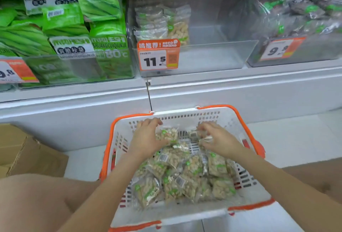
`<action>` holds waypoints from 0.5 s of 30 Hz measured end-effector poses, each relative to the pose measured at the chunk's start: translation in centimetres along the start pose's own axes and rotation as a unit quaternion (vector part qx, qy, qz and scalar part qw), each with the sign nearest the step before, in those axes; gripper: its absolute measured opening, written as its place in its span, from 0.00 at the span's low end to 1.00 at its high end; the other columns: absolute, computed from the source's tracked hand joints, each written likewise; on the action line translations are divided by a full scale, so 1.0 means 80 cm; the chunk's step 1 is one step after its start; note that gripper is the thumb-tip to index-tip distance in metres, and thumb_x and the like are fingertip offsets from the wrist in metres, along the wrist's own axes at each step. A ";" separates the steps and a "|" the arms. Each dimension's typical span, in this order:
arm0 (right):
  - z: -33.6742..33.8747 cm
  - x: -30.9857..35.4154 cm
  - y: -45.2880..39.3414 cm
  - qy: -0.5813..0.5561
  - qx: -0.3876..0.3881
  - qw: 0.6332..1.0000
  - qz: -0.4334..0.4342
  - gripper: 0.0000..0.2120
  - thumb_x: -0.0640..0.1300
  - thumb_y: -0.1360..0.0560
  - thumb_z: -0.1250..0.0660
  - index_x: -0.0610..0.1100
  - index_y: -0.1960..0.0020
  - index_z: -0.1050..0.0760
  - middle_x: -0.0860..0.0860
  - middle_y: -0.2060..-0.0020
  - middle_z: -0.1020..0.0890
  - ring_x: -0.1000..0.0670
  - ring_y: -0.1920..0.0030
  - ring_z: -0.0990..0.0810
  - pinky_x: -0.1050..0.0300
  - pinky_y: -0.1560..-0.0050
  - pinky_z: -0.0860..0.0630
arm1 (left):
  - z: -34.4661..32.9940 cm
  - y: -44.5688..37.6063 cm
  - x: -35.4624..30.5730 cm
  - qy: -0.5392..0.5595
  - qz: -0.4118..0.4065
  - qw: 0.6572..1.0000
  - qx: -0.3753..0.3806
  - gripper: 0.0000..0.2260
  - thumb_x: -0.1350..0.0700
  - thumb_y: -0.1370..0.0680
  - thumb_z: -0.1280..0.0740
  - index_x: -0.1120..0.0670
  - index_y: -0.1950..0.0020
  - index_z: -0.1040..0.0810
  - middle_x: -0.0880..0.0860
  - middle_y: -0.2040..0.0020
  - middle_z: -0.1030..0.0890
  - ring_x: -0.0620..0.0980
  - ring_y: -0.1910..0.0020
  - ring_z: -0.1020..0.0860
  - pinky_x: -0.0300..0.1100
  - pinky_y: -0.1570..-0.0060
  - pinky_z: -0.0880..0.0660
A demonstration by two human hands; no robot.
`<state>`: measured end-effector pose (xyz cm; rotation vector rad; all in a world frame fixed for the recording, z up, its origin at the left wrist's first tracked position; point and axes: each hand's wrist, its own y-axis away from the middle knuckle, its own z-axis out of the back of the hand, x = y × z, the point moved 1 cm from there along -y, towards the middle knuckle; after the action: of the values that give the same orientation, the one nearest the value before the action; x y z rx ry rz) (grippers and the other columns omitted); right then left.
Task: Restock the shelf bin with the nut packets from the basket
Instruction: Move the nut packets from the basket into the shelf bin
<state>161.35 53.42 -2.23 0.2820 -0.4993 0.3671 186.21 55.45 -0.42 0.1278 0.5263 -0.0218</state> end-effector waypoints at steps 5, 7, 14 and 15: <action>-0.097 -0.033 0.037 -0.042 0.158 0.980 -0.110 0.19 0.50 0.26 0.30 0.55 0.40 0.34 0.52 0.47 0.24 0.49 0.46 0.22 0.53 0.49 0.25 | -0.086 0.044 0.063 0.081 0.185 0.972 0.118 0.25 0.50 0.31 0.25 0.57 0.39 0.28 0.55 0.44 0.24 0.53 0.47 0.26 0.43 0.52 0.29; -0.122 -0.035 0.039 -0.036 0.189 0.974 -0.123 0.20 0.49 0.26 0.30 0.52 0.37 0.33 0.51 0.44 0.24 0.50 0.48 0.22 0.55 0.52 0.25 | -0.105 0.052 0.079 0.139 0.241 0.954 0.111 0.19 0.55 0.31 0.24 0.60 0.45 0.26 0.55 0.53 0.22 0.53 0.55 0.25 0.42 0.61 0.32; -0.182 -0.035 0.014 -0.007 0.236 0.957 -0.168 0.28 0.53 0.27 0.30 0.46 0.33 0.38 0.46 0.43 0.24 0.48 0.50 0.23 0.53 0.53 0.24 | -0.153 0.035 0.122 0.220 0.371 0.897 0.092 0.07 0.61 0.28 0.28 0.56 0.63 0.25 0.54 0.69 0.24 0.49 0.71 0.27 0.37 0.69 0.33; -0.189 -0.035 0.012 -0.011 0.254 0.951 -0.174 0.29 0.53 0.28 0.29 0.46 0.34 0.38 0.46 0.43 0.24 0.47 0.49 0.23 0.51 0.51 0.23 | -0.159 0.031 0.126 0.223 0.384 0.891 0.090 0.06 0.59 0.28 0.27 0.57 0.59 0.24 0.55 0.66 0.22 0.50 0.69 0.25 0.38 0.67 0.32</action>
<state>164.87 58.81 -16.23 0.8622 -0.3600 0.1411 188.66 59.64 -16.09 0.5264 0.9047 0.7532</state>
